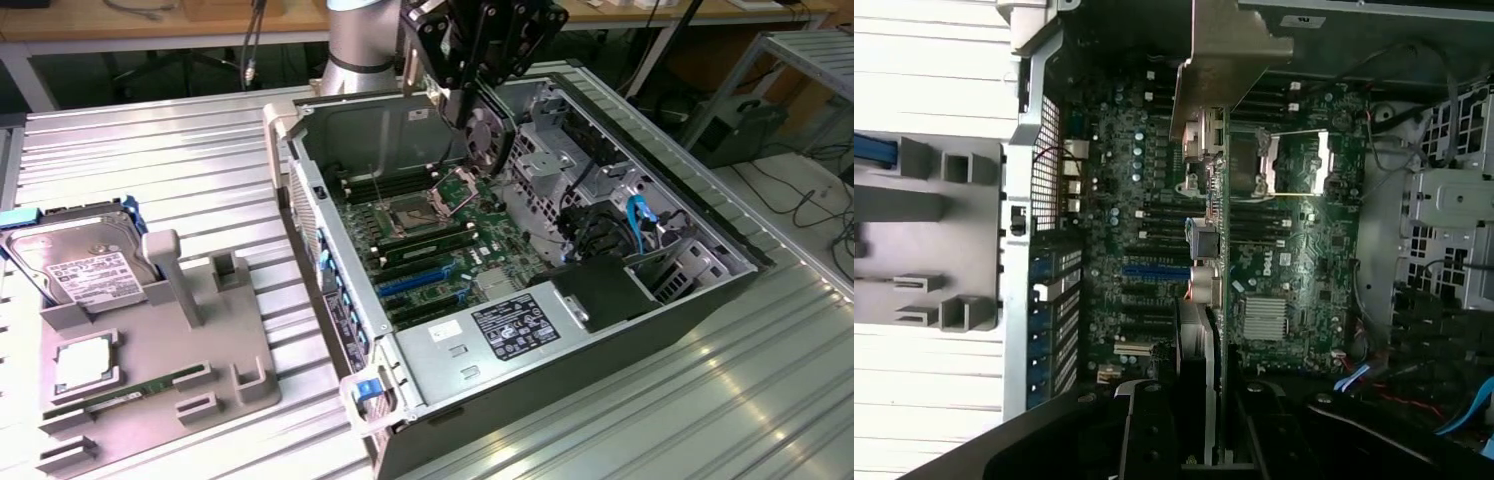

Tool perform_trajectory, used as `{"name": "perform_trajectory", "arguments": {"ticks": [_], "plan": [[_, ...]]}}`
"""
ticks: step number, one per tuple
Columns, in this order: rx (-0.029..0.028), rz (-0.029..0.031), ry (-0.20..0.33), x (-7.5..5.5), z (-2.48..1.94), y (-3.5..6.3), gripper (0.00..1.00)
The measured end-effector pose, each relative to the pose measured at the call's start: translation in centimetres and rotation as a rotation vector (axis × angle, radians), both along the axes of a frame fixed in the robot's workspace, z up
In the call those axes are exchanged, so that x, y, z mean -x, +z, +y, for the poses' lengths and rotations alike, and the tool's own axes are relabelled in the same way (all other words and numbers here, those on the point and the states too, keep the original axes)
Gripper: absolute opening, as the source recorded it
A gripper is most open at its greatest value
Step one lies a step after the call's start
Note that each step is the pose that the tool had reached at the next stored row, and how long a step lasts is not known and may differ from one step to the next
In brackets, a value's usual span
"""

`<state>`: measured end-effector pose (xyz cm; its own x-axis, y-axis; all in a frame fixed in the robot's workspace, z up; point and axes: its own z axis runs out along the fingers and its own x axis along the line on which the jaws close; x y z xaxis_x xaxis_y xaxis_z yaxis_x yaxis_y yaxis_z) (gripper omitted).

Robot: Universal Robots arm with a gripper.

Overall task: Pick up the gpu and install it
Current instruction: 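Pick up the gpu and move the gpu toward the slot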

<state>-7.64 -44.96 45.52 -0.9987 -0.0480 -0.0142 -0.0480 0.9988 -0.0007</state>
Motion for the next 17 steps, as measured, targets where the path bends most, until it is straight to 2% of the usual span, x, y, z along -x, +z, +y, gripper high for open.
{"name": "perform_trajectory", "arguments": {"ticks": [17], "plan": [[-0.0001, -0.0001, -0.011, -4.3, 0.05, -0.19, 0.28]]}}
